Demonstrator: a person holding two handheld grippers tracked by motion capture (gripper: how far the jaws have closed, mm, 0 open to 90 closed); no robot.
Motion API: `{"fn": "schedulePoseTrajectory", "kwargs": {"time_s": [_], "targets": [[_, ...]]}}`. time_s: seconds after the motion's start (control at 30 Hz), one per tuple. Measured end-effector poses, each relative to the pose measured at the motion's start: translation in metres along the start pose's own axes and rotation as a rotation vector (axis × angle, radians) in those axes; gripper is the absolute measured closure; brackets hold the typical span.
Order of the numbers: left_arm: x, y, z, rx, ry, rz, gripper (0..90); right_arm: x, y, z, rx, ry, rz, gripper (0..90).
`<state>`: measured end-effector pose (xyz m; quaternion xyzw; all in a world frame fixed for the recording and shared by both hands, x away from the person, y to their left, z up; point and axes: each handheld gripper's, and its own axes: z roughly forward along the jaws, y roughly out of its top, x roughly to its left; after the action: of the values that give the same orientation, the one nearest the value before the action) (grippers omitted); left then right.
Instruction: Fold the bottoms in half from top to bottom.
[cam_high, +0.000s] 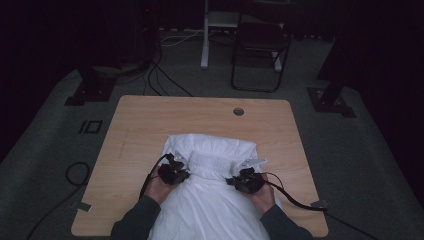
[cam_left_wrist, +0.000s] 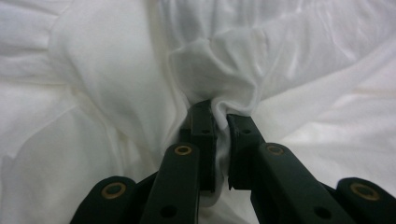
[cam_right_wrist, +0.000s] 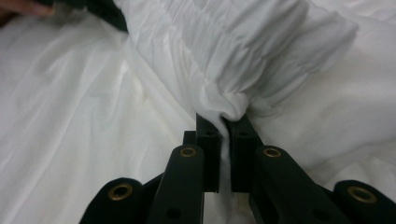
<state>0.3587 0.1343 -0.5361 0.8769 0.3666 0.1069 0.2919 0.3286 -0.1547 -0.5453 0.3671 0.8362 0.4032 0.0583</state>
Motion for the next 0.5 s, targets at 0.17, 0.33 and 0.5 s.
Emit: {"fn": "schedulePoseTrajectory", "kwargs": {"time_s": [0.17, 0.33, 0.5], "targets": [[0.015, 0.018, 0.009, 0.017, 0.053, 0.029, 83.9, -0.01, 0.007, 0.023, 0.02, -0.029, -0.013, 85.6], [0.029, 0.038, 0.02, 0.023, 0.105, 0.022, 83.8, -0.034, 0.028, 0.037, 0.004, -0.072, -0.015, 85.6], [0.035, 0.049, 0.028, 0.008, 0.118, -0.006, 83.7, -0.067, 0.051, 0.049, -0.004, -0.131, -0.038, 85.4]]}}
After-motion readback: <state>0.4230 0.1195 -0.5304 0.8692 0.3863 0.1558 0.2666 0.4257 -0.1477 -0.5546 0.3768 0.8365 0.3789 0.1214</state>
